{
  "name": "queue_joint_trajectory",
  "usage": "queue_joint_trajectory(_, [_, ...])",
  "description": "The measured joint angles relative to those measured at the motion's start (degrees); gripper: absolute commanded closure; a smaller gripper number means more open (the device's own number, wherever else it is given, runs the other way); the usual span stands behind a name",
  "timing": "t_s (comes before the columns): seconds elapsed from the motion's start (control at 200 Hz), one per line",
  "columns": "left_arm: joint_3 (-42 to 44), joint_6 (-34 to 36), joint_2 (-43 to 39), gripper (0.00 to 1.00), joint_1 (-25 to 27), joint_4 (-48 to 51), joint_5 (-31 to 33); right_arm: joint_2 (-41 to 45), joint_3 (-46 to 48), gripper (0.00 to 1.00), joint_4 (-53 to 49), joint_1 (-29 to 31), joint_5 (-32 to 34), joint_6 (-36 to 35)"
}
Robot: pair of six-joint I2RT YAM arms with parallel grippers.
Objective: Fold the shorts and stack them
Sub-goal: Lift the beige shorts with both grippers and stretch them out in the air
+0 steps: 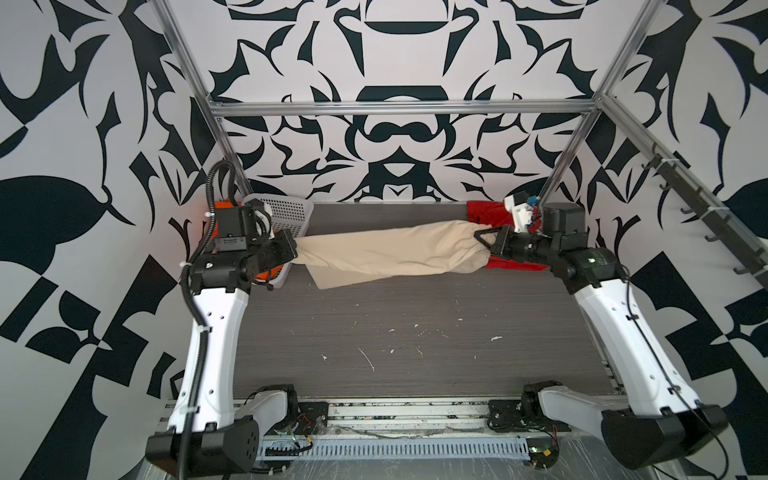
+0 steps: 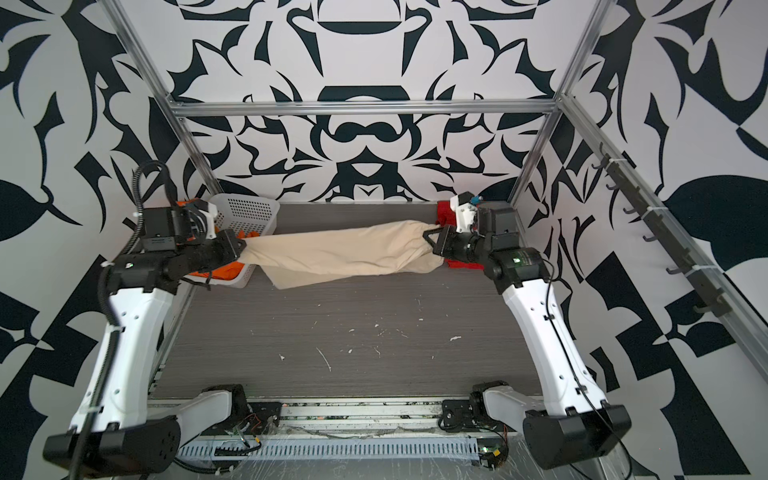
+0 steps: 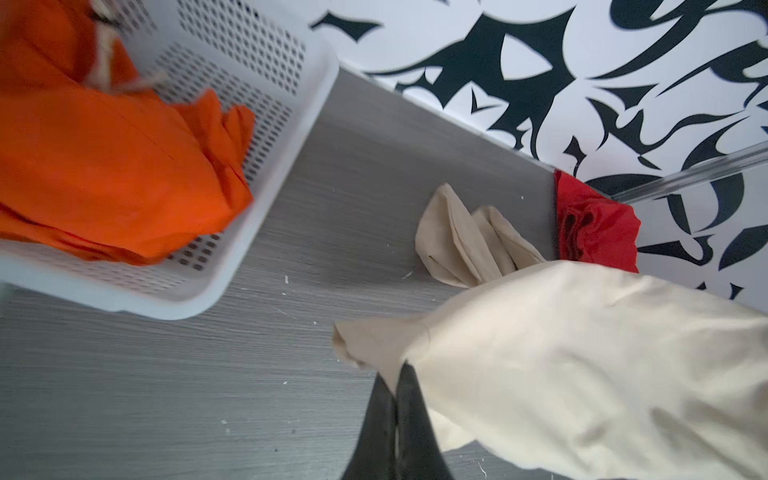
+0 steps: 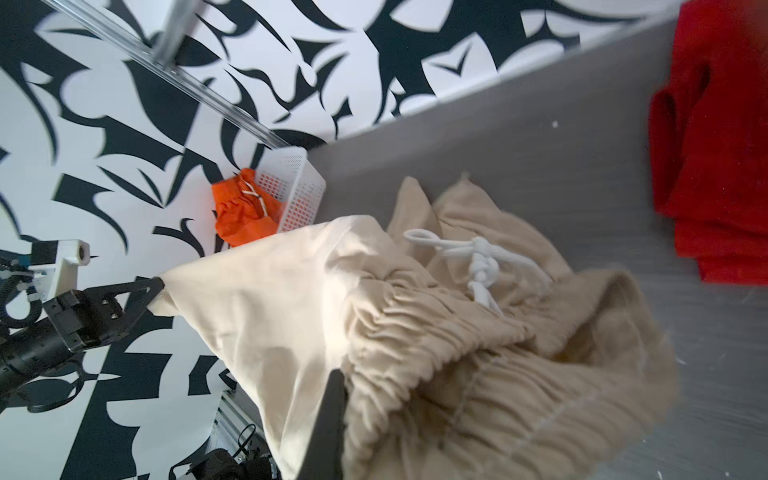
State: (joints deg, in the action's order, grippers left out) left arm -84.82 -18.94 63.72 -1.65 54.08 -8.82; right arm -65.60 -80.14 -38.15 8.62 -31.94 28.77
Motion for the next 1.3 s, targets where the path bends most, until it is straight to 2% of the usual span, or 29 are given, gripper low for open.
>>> queue_joint_trajectory(0.155, [-10.8, 2.0, -4.3, 1.0, 0.0, 6.4, 6.0, 3.5, -10.1, 1.0, -1.9, 0.0, -1.9, -0.3])
queue_joint_trajectory(0.33, [-22.0, 3.4, -5.3, 1.0, 0.0, 12.2, 9.0, 5.3, -20.1, 1.0, -2.3, 0.0, -6.3, 1.6])
queue_joint_trajectory(0.445, [-26.2, 4.3, -4.2, 1.0, 0.0, 13.9, 9.2, 4.7, -24.8, 1.0, -3.0, 0.0, -7.6, 3.2])
queue_joint_trajectory(0.575, [-27.1, 5.3, -0.4, 1.0, 0.0, 13.7, 8.4, 1.3, -29.0, 1.0, -4.8, 0.1, -7.5, 3.7])
queue_joint_trajectory(0.71, [-28.7, 5.9, 9.0, 1.0, 0.0, 11.3, 7.2, -8.0, -33.1, 1.0, -4.7, 0.1, -6.4, 3.1])
queue_joint_trajectory(0.86, [-37.6, 7.3, 24.3, 1.0, -0.3, 8.3, 6.6, -24.7, -42.1, 1.0, -3.4, 0.1, -5.0, 2.5])
queue_joint_trajectory(1.005, [-56.3, 8.0, 39.1, 1.0, -1.8, 7.8, 4.9, -45.9, -62.4, 1.0, -5.2, 0.0, -5.1, 2.7])
queue_joint_trajectory(1.08, [-62.4, 8.1, 41.8, 1.0, -2.3, 6.8, 4.5, -54.7, -75.0, 1.0, -6.6, 0.0, -5.9, 2.7])
queue_joint_trajectory(1.15, [-60.6, 8.2, 39.1, 1.0, -2.5, 4.6, 4.0, -57.4, -80.2, 1.0, -7.6, 0.0, -7.1, 2.5])
queue_joint_trajectory(1.205, [-52.2, 8.2, 32.6, 1.0, -2.6, 0.2, 3.4, -55.4, -78.7, 1.0, -7.4, 0.0, -8.5, 2.1])
queue_joint_trajectory(1.255, [-41.9, 8.2, 24.4, 1.0, -2.6, -3.7, 2.8, -49.8, -71.1, 1.0, -5.1, 0.0, -9.9, 1.8])
queue_joint_trajectory(1.3, [-32.9, 7.9, 16.8, 1.0, -2.6, -7.0, 2.4, -42.3, -59.5, 1.0, -0.8, 0.0, -11.0, 1.7])
